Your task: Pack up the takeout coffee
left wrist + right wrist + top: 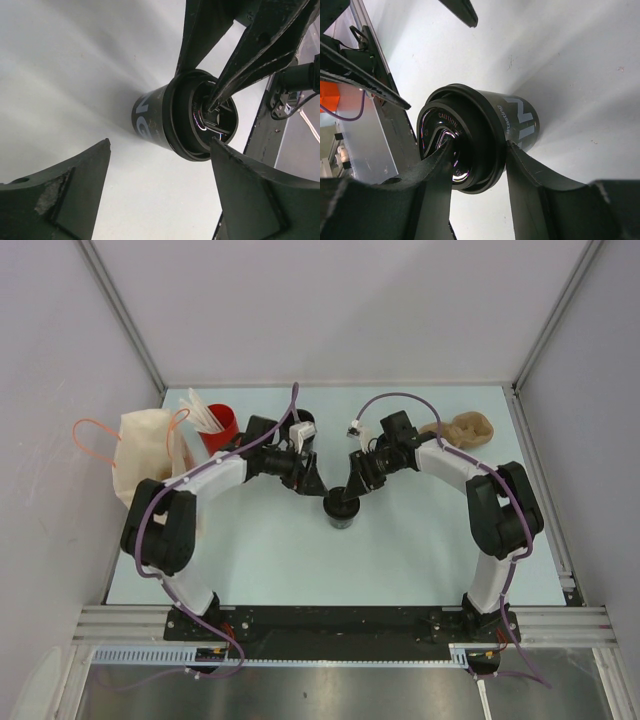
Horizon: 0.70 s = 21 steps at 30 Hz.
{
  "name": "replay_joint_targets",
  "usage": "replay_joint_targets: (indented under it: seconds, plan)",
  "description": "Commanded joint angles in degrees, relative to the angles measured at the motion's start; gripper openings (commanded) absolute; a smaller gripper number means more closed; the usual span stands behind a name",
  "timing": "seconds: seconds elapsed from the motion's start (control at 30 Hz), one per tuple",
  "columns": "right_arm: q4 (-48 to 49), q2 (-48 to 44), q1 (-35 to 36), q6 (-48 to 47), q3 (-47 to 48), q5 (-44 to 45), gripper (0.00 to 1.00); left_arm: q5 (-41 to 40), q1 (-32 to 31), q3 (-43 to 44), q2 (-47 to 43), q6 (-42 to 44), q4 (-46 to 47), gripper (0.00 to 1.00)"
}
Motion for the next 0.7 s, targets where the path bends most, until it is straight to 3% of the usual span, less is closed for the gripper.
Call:
replay_joint_targets:
  seconds: [0.0,0.37,0.53,0.67]
  plan:
    - [-2.2,3.1,1.2,-1.8,-1.0,6.8,0.42,2.2,0.0,0.6,0.6,2.7,-1.4,0.81]
    - [-2.2,3.4,1.3,-1.9,-1.0,7.1,0.26,3.5,0.0,0.2,3.4,4.0,-2.9,0.73]
    - [-2.1,3.6,1.5,-1.9,-1.0,7.7,0.27,4.0,0.0,0.2,4.0,3.7,-2.6,0.73]
    - [-2.1,3.6,1.7,-2.0,-1.1,8.1,0.26,3.8,0.0,0.5,4.9,4.1,-3.1,0.67]
